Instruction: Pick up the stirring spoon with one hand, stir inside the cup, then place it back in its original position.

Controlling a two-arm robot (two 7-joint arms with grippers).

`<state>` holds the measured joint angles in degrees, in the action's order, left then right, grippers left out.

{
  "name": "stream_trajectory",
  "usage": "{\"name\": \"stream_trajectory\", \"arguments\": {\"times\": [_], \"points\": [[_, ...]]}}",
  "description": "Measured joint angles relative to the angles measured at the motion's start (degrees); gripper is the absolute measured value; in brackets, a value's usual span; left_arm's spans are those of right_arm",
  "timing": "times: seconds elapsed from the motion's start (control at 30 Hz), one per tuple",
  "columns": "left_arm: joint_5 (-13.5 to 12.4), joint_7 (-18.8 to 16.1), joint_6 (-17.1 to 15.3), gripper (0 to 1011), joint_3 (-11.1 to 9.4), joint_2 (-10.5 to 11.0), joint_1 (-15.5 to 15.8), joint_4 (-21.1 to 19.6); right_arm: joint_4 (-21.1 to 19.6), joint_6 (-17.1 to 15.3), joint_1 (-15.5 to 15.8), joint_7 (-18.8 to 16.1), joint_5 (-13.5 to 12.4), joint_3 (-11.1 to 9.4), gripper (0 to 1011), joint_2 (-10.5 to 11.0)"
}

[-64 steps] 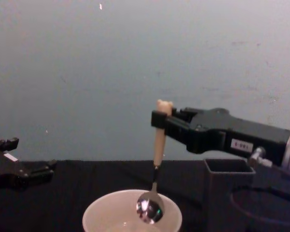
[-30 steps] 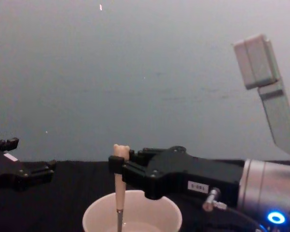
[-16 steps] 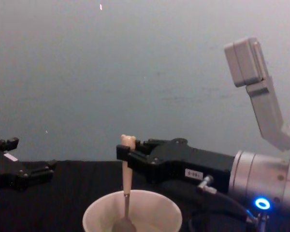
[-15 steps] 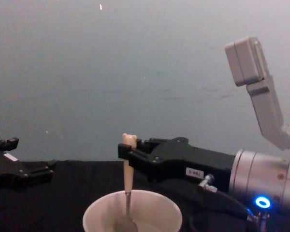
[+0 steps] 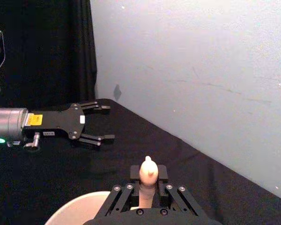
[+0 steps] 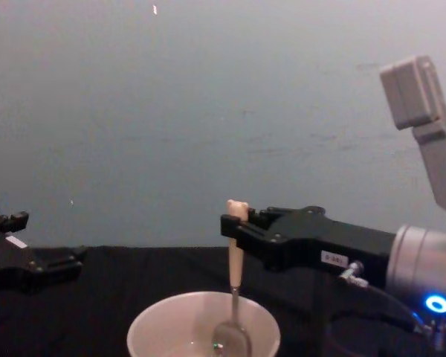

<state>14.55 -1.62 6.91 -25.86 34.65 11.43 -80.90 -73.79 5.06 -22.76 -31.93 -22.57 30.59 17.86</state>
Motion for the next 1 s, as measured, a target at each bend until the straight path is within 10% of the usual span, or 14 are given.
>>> {"name": "stream_trajectory", "arguments": {"times": [0.53,1.0], "points": [[0.0,0.0,0.0,1001,0.0,0.0,0.0,0.0,-7.08,-1.45,4.83,-2.86,-1.38,0.53,214,3.78],[0.0,0.0,0.0,1001,0.0,0.0,0.0,0.0,-6.99,-1.47,3.47,-3.92,-1.57,3.41,214,1.96]]}}
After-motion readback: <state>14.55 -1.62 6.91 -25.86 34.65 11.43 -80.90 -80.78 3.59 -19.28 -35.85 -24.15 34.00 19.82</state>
